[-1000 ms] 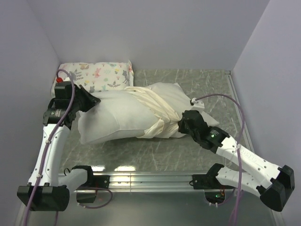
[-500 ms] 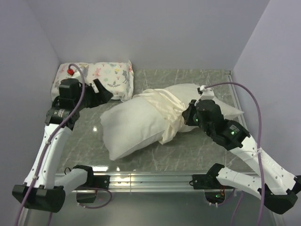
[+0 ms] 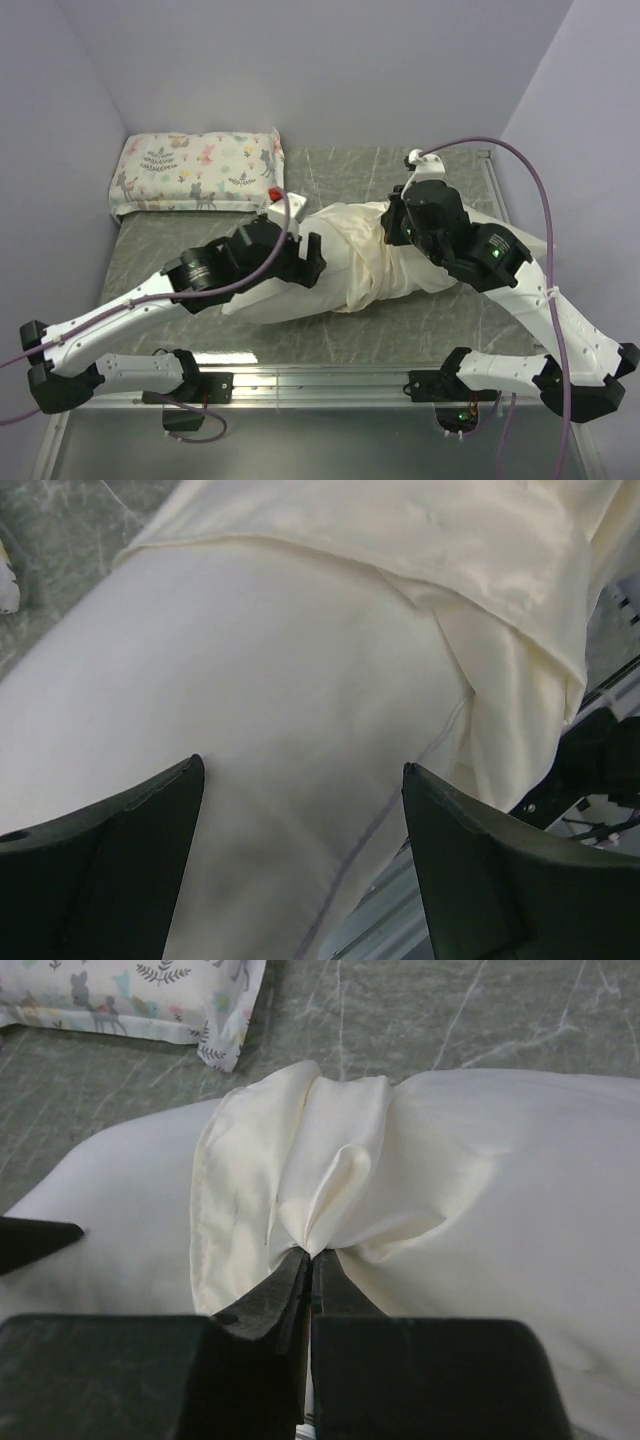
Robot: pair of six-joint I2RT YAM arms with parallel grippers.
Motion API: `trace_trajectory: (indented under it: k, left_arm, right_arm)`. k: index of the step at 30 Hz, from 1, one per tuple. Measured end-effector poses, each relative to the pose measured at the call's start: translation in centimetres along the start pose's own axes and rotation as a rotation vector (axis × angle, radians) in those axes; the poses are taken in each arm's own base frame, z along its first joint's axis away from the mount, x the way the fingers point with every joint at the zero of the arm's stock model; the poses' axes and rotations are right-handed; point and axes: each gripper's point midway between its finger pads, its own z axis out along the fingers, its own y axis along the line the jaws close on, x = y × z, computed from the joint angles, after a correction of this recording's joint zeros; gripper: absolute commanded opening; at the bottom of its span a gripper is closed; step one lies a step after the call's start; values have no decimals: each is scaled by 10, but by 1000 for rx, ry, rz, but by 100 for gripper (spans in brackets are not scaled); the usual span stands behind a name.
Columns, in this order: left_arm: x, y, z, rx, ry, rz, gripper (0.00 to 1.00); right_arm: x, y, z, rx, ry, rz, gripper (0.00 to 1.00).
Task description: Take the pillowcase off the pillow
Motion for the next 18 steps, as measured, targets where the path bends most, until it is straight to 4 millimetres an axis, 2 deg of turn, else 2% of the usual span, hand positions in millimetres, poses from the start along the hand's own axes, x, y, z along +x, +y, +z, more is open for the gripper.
trace_trajectory:
  k: [3, 10, 18]
  left_arm:
    - [17, -10, 8, -6, 47, 55, 87]
    - [22, -5, 10, -35, 49, 93, 89]
    - [39, -14, 6, 12, 79, 163, 94]
  right_arm:
    - [-5, 2, 2, 14, 10, -20, 0]
    - [-13, 8, -1, 15, 25, -53, 0]
    - [-14, 8, -9, 9, 37, -80, 0]
